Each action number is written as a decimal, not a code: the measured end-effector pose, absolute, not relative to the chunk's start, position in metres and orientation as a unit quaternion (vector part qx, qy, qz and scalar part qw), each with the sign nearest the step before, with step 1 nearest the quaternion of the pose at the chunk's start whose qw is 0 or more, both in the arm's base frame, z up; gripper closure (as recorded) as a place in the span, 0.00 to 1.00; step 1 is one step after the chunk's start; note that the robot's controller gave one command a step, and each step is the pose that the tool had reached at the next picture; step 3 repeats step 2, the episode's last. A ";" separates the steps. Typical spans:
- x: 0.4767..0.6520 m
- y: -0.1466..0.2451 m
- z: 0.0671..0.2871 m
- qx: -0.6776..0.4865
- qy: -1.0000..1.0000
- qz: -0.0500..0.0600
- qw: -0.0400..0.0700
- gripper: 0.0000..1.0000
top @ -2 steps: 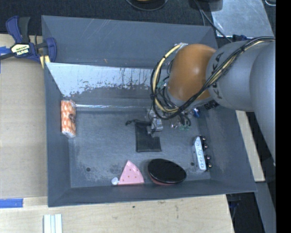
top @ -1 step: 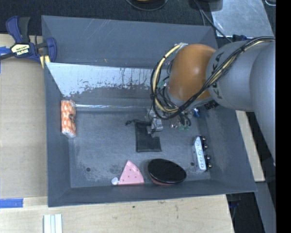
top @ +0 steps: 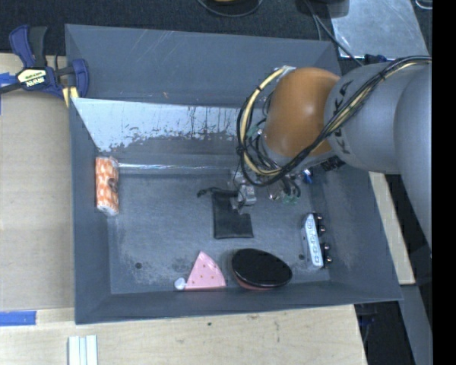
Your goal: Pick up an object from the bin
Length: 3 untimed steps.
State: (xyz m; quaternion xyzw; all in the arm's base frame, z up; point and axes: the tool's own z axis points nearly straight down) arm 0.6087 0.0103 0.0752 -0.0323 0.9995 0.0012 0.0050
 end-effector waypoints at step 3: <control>0.609 0.010 0.088 -0.032 0.999 0.001 0.006 1.00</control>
Offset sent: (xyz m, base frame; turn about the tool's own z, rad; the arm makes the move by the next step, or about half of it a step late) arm 0.0000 -0.0002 0.1054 0.0000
